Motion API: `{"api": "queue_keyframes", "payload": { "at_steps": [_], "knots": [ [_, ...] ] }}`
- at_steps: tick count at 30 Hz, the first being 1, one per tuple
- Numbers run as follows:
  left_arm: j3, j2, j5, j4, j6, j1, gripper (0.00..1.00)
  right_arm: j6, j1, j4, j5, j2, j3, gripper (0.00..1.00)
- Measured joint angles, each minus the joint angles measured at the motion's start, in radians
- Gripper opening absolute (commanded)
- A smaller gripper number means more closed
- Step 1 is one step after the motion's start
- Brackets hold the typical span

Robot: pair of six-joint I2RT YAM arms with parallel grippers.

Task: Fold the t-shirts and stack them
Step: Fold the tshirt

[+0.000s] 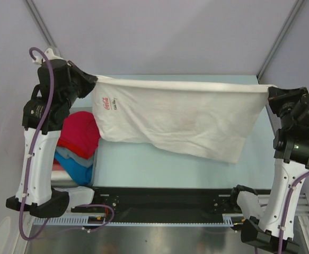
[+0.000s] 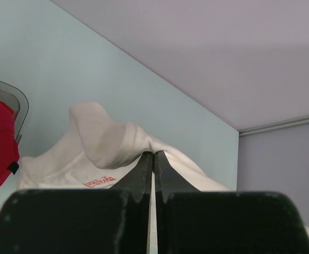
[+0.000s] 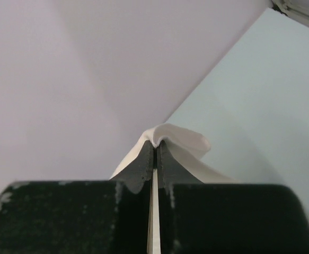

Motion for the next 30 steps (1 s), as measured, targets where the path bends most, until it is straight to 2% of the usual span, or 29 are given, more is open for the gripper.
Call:
{"api": "queue_keyframes", "payload": {
  "at_steps": [3, 7, 10, 13, 17, 21, 25, 27, 30],
  "knots": [
    [0.000, 0.029, 0.006, 0.010, 0.006, 0.000, 0.00, 0.014, 0.000, 0.034, -0.005, 0.024, 0.000, 0.00],
    [0.035, 0.147, 0.031, 0.025, 0.008, 0.010, 0.01, 0.023, 0.009, 0.092, -0.026, 0.155, 0.003, 0.00],
    [0.173, 0.317, 0.063, 0.001, 0.017, 0.026, 0.00, 0.023, 0.029, 0.095, -0.032, 0.293, 0.058, 0.00],
    [0.378, 0.461, 0.090, -0.018, 0.026, 0.035, 0.00, 0.024, 0.035, 0.084, -0.051, 0.412, 0.159, 0.00],
    [0.504, 0.492, 0.161, 0.072, 0.010, 0.062, 0.01, 0.048, 0.003, 0.091, -0.109, 0.501, 0.356, 0.00],
    [0.510, 0.473, 0.240, 0.260, -0.027, 0.099, 0.01, 0.093, -0.037, 0.204, -0.206, 0.539, 0.486, 0.00],
    [0.514, 0.491, 0.289, 0.413, -0.038, 0.117, 0.00, 0.122, -0.057, 0.305, -0.291, 0.576, 0.506, 0.00],
    [0.494, 0.499, 0.307, 0.472, -0.036, 0.121, 0.00, 0.136, -0.062, 0.351, -0.332, 0.599, 0.468, 0.00],
    [0.324, 0.474, 0.354, 0.588, -0.022, 0.124, 0.00, 0.156, -0.065, 0.433, -0.381, 0.604, 0.275, 0.00]
  ]
}}
